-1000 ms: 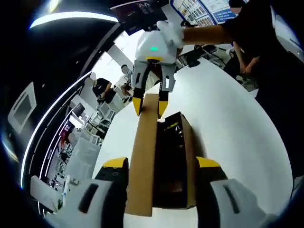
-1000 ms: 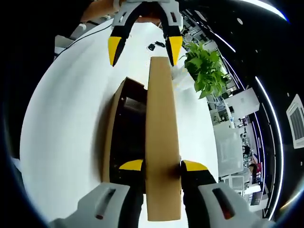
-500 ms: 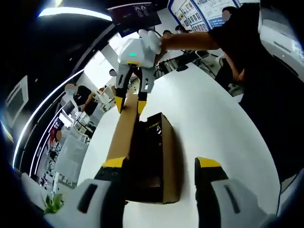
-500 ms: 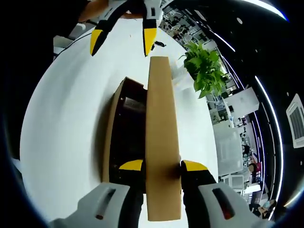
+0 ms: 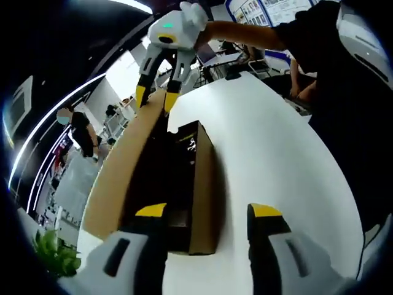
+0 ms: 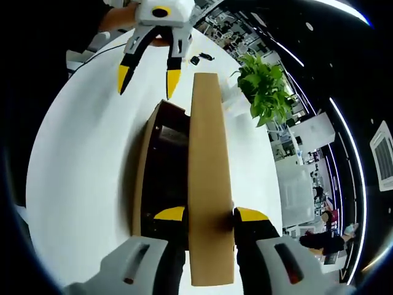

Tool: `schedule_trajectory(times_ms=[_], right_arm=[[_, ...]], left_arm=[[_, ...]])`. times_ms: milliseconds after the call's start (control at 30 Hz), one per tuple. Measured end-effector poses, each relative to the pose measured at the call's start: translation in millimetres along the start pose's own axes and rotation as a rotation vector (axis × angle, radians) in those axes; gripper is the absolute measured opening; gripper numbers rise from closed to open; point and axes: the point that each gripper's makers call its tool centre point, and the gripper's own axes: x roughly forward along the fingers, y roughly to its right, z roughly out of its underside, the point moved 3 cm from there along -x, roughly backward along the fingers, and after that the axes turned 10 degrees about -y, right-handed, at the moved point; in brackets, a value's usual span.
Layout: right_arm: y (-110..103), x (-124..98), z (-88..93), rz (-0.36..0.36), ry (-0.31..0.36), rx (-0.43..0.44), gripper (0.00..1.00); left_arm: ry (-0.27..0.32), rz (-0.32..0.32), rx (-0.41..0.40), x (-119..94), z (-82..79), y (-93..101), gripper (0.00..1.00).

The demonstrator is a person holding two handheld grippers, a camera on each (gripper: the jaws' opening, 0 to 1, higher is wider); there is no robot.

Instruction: Operate the shoe box by opening the lid, removing the specified soft item, and placing it in the target area until the item is outside and the box remains undamaged.

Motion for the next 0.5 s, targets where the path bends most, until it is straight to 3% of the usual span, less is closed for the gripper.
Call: schedule_trajectory(times_ms=[67, 167, 367, 500], right_arm=[[0.0, 0.0, 0.0, 0.000, 0.000, 0.001, 0.29], [0.1, -0.1, -0.2, 0.000, 0.001, 0.002, 0.29], [0.3, -0.2, -0.3, 0.002, 0.003, 0.003, 0.29], [-0.2, -0.2, -0.3, 0.003, 0.003, 0.000, 0.29]], left_arm=[[-0.018, -0.001, -0.013, 4.4, 6.0, -2.0, 0.52], [-0.106, -0.032, 0.008, 13.9, 22.3, -4.7, 0.51], [-0.159, -0.026, 0.008, 29.7, 32.7, -6.0, 0.51], [-0.155, -0.009, -0.016, 37.4, 33.9, -9.0, 0.47]])
